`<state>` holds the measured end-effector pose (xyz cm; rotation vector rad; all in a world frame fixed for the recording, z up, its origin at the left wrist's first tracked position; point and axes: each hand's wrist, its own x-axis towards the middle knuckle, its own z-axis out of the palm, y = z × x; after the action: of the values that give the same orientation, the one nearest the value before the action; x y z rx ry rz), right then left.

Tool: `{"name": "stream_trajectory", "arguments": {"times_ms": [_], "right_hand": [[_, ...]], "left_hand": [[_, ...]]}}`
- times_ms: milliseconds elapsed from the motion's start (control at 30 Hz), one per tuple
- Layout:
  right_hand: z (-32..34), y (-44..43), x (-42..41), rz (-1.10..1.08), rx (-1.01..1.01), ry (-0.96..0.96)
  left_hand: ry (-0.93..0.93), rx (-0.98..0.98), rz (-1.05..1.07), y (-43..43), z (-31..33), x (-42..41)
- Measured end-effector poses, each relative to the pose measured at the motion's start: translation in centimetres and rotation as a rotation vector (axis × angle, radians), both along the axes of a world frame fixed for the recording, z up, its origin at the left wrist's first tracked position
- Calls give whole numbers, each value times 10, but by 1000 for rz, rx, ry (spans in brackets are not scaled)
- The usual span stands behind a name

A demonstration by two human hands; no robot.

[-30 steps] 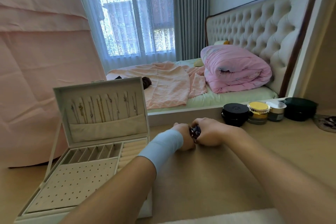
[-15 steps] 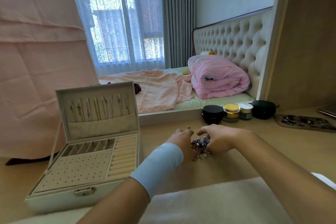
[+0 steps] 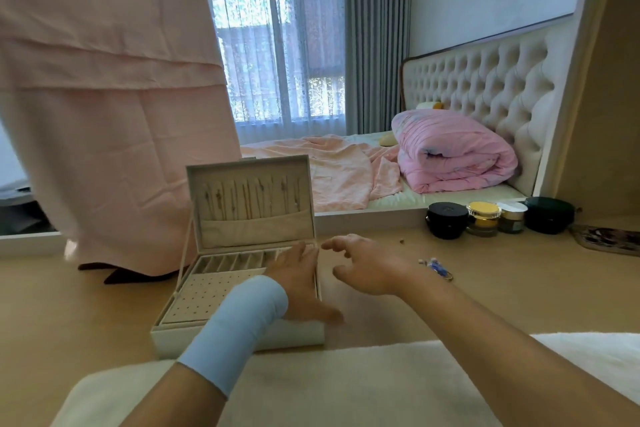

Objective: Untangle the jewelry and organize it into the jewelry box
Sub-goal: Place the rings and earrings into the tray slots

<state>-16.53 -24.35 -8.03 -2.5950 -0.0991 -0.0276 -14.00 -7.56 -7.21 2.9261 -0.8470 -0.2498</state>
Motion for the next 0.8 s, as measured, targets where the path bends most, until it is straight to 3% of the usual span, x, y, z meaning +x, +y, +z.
{"name": "stream_trajectory", "arguments": {"times_ms": [133,267,633,733,800], "right_hand": [[-9,31,11,52,30,-53],[-16,38,14,19,32,-111],[-5,-11,-5,-62,-94,-76],[-2,-29,-12,-59,-88,-83],[-1,-44,-13,-117,11,-183]], "left_hand": [[4,65,-39,34,-1,3],[26,2,-45,42,-10,8],[63,-75,-156,-12,-2,6],[179,-240,-133,-31,10,5],[126,-327,-99,-46,18,6]]}}
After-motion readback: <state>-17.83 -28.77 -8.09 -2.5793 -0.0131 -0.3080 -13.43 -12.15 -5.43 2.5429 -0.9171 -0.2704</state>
